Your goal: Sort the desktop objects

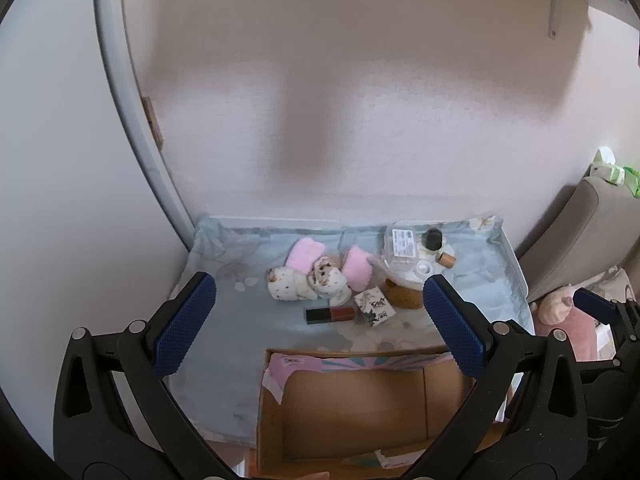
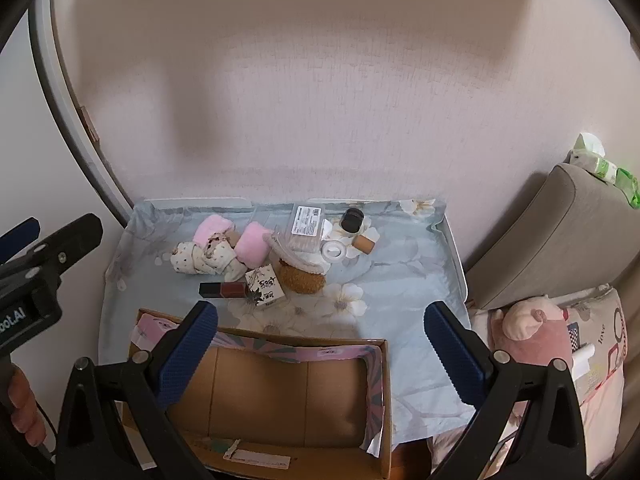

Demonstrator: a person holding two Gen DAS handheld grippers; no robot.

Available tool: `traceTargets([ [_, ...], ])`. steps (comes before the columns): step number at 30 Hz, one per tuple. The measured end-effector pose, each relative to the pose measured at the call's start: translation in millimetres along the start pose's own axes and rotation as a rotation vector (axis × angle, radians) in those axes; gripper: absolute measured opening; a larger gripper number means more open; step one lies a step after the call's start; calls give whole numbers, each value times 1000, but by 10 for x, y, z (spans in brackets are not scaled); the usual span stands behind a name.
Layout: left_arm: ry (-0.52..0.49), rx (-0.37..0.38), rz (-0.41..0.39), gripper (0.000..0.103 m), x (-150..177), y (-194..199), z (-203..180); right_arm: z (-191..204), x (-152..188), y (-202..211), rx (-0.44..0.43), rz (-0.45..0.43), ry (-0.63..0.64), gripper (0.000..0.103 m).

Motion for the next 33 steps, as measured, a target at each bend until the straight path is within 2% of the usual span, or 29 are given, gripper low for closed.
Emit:
traceTargets([
  [6,5,-41,-1,103,15,5,29,27,-24,-1,10,0,-1,103],
  [11,27,3,11,103,2,-35,51,27,-42,3,11,-1,0,103],
  [15,39,-21,17,103,-12,-52,84,32,-37,0,12,0,1,103],
  [17,16,-7,29,103,-7,-70,74,29,-47,-6,14,3,-1,103],
  [22,31,-20,46,103,-14,-126,102,37,-58,-13,14,5,-2,103],
  [25,42,3,51,103,-24,-151,124,40,-60,-19,14,8,-3,103],
  [33,52,-36,70,103,-39,-213,135,28,-114,-65,14,19,-8,103],
])
Point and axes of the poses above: each gripper's, at about its wrist camera, not at the fingertips, and y roughly against the way its jaws point, z to its left, x to its underside, the point moved 3 cm from there along -y, roughly the way its jaws point, and after that the axes turned 11 degrees about z, right-handed, at the moved point
